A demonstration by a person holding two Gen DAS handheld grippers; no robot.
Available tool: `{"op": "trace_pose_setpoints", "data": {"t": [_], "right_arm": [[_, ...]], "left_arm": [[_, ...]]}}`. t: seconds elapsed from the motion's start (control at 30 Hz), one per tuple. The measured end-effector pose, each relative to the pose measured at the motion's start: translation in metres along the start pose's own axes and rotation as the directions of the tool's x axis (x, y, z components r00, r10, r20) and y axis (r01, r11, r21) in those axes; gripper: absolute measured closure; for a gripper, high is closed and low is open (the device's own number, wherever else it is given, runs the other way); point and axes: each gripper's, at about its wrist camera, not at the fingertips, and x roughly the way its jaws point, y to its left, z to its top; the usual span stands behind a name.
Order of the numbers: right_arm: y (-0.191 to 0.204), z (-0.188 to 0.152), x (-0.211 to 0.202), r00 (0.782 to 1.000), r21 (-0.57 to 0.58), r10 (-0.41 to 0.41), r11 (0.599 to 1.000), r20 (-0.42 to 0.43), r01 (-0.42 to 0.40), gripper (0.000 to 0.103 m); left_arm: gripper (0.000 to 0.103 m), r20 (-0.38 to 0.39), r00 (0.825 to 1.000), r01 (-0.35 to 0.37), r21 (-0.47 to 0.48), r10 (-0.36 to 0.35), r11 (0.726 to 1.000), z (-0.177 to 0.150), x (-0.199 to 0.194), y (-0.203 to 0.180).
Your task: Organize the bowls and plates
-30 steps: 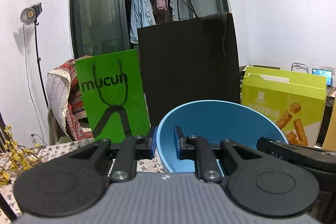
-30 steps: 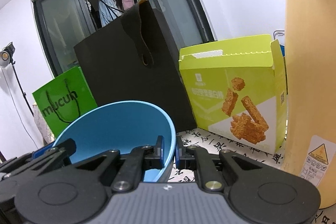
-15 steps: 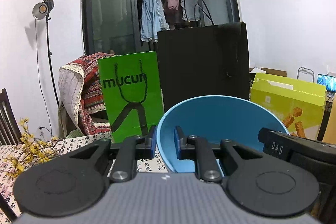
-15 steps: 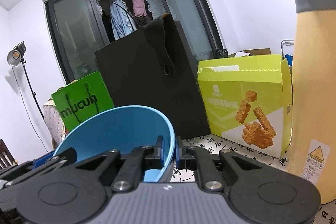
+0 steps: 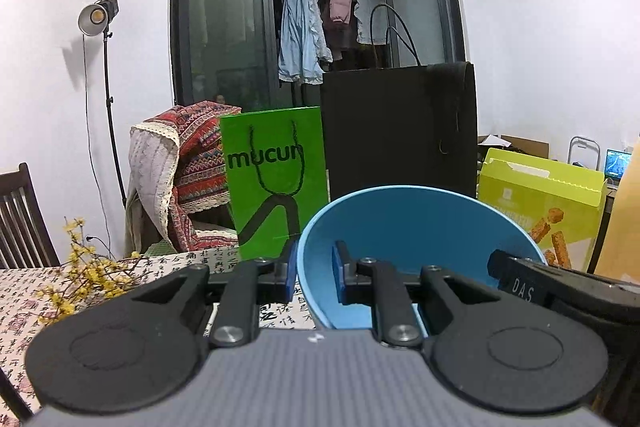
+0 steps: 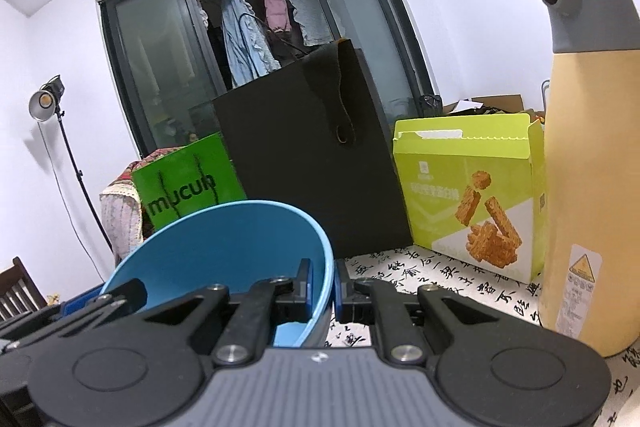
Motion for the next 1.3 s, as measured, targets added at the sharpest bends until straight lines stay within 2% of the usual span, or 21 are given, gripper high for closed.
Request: {"op": "trace_pose_setpoints", "data": {"t": [0.87,1.3], "right_arm": [[0.039,-0.032,-0.063,1.0,-0.022,0.0,1.0,-0.012,-0.001,0.093],[0.067,-0.049,-0.08,0.999,-0.047,0.03,0.998,-0.025,-0.031,0.093]], "left_arm": [[0.085,0.018,1.0,-0.001,-0.04,0.002,0.999,-0.018,-0.072,0.049],[0.085,0.014,0.999,-0.039,-0.061,0.04,0.997,-0.028,-0.09,0.079]]}}
